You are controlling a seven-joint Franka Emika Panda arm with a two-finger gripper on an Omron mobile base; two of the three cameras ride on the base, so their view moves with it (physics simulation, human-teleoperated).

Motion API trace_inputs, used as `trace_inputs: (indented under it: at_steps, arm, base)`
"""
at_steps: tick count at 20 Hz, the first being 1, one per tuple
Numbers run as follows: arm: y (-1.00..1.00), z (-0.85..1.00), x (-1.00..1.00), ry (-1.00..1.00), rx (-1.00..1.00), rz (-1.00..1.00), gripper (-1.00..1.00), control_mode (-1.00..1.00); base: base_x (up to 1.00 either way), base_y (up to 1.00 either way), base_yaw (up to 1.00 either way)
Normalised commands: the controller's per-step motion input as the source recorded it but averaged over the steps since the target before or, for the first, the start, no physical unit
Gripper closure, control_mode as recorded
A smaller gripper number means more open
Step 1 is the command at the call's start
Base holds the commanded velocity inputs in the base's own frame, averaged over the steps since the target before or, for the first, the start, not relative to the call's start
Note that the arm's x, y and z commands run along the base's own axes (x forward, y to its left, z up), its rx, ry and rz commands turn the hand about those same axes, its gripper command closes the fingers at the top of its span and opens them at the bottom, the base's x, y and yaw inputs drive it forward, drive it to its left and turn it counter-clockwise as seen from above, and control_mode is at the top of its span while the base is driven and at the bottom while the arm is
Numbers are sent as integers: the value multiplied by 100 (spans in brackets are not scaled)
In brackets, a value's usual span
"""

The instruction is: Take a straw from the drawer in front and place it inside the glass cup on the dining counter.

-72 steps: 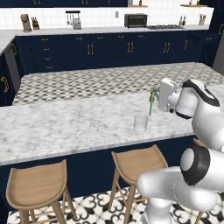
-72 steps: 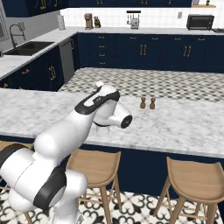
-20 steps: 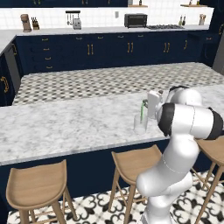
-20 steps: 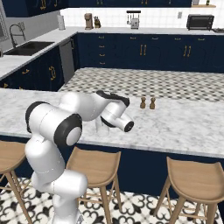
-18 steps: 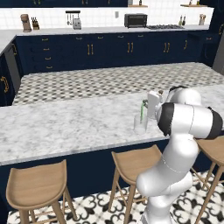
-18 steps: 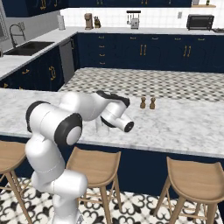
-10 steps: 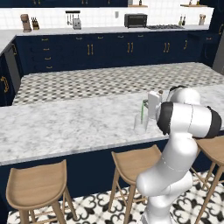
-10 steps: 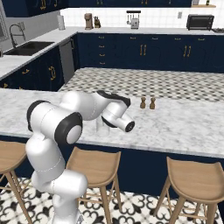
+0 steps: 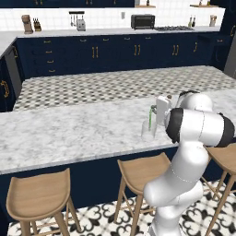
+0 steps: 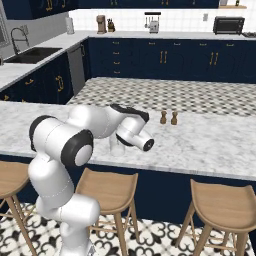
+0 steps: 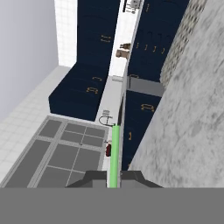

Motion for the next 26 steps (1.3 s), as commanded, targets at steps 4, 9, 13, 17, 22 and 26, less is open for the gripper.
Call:
trace_inputs:
  at_steps: [4, 9, 13, 17, 22, 26]
  arm:
    - [1, 0, -2, 0, 1, 0, 100, -100]
    - [1, 19, -1, 0, 2, 0, 100, -100]
    - [0, 40, 0, 0, 0, 0, 100, -100]
    - [0, 29, -36, 0, 1, 0, 100, -100]
    - [0, 29, -51, 0, 3, 0, 100, -100]
    - [0, 26, -33, 0, 1, 0, 100, -100]
  base:
    - [0, 0, 0]
    - [0, 0, 0]
    - [0, 0, 0]
    - [0, 0, 0]
    - [0, 0, 0]
    - [0, 0, 0]
